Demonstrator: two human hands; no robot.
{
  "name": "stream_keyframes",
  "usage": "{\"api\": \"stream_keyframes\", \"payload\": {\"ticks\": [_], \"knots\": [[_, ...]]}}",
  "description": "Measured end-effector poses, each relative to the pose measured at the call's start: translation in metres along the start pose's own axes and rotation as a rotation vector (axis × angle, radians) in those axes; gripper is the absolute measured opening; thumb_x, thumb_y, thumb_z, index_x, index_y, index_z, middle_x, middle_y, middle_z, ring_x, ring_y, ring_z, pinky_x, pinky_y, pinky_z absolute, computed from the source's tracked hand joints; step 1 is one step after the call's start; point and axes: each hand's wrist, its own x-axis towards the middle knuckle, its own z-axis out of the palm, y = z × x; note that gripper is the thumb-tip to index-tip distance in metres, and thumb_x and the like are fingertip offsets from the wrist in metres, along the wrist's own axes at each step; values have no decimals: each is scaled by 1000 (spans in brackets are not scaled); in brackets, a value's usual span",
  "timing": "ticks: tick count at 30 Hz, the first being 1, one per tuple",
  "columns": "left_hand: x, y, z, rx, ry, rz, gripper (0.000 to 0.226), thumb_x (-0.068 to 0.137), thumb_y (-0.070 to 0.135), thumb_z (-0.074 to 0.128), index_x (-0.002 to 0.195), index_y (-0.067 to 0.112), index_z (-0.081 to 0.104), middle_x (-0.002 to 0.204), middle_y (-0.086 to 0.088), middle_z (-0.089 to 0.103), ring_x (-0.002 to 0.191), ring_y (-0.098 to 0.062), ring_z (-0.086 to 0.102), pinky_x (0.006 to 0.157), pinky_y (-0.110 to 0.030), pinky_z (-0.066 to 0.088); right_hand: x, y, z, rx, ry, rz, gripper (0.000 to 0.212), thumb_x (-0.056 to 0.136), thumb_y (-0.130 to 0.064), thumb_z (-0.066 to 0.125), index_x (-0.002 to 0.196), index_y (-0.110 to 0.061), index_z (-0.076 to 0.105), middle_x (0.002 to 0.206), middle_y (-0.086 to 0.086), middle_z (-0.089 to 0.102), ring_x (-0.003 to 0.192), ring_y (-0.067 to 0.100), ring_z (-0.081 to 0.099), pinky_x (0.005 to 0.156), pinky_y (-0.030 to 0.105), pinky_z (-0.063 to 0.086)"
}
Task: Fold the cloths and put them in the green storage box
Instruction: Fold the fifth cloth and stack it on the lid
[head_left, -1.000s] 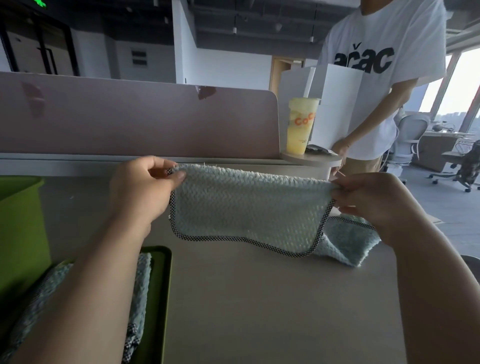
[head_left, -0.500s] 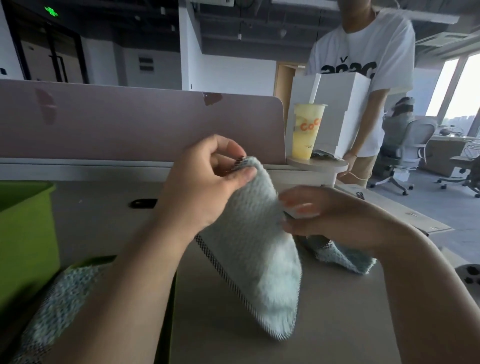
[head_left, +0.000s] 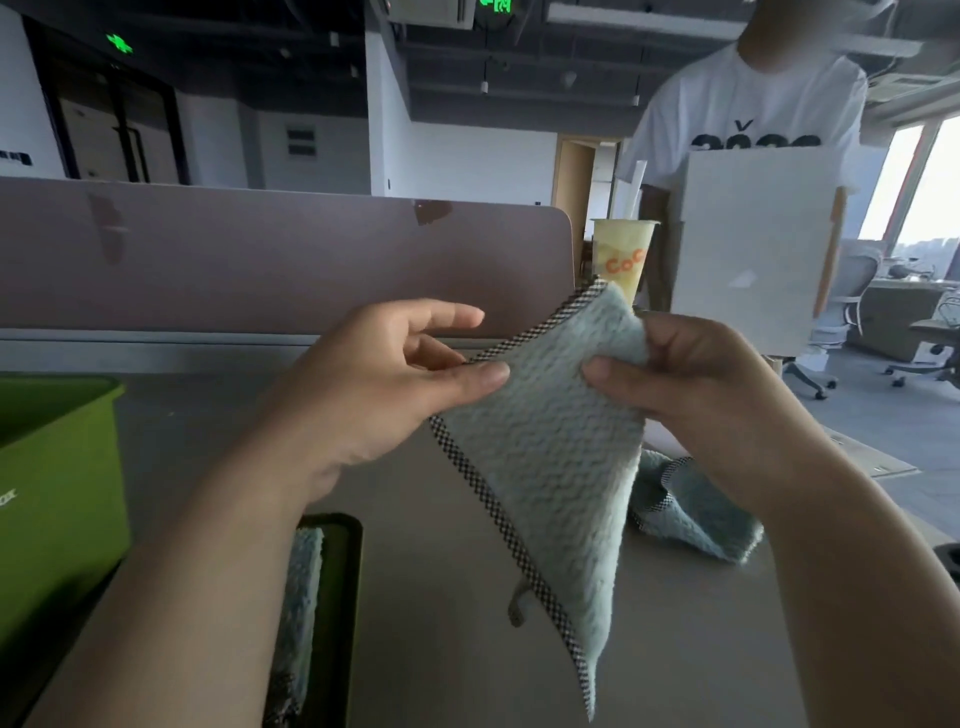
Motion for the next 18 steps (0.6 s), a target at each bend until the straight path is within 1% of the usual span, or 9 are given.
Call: {"api": "stream_keyframes", "payload": {"ticks": [1,3,5,8,10,13,16,17,18], "knots": [[-1,1,0,14,-15,11,55,51,57,69,104,43,68,74,22,67,73,5,62,80,-23,48,-1,0,-2,17,4,2,39,64,-21,71,97,-1,71,95,15,76,93,34,71,88,44,56],[-2,3,1,34,-49,26,43,54,56,69,96,45,72,87,22,71,84,1,65,90,-29,50,-1,0,-5,48,1,-6,40,64,-19,69,100,0,70,97,15,75,94,34,70,87,40,57],[-3,5,4,26,-86,39,42,56,57,70,95,43,72,96,19,73,93,-2,67,96,-37,49,-2,0,-8,77,-2,-25,37,65,-16,68,99,0,69,96,15,76,92,31,71,85,37,58],[-3,6,10,5,-91,51,45,59,60,78,99,41,67,102,18,70,96,-4,67,96,-41,49,-2,-1,-7,127,-20,-54,33,68,-16,67,97,0,68,95,14,75,89,28,72,82,36,58],[-2,7,13,-20,-58,91,43,60,57,78,97,42,61,102,22,67,94,-2,66,94,-39,50,-1,-2,-5,168,-33,-62,34,70,-15,66,100,2,67,99,16,75,92,30,71,82,37,58],[-3,12,15,-57,-22,209,30,69,45,77,91,39,58,97,24,67,90,-1,66,87,-33,54,0,-2,-3,210,-20,-67,35,71,-12,64,101,5,66,99,16,75,90,28,71,80,35,59],[-6,19,13,-71,-62,306,12,76,33,73,84,35,65,88,19,71,85,0,67,78,-19,53,0,-1,-2,193,0,-79,19,71,-10,67,88,-2,70,84,10,75,79,20,70,74,30,58],[-7,20,13,-52,-73,339,9,78,28,72,83,35,68,88,19,71,85,1,67,78,-15,51,1,-1,-3,167,0,-86,14,73,-7,70,86,-3,70,84,13,75,79,22,69,74,32,58],[-8,20,13,-18,-80,368,12,80,24,71,83,35,70,90,20,71,88,2,66,79,-13,49,1,-1,-3,145,-1,-92,10,75,-2,68,85,-1,70,85,18,73,80,24,69,76,36,57]]}}
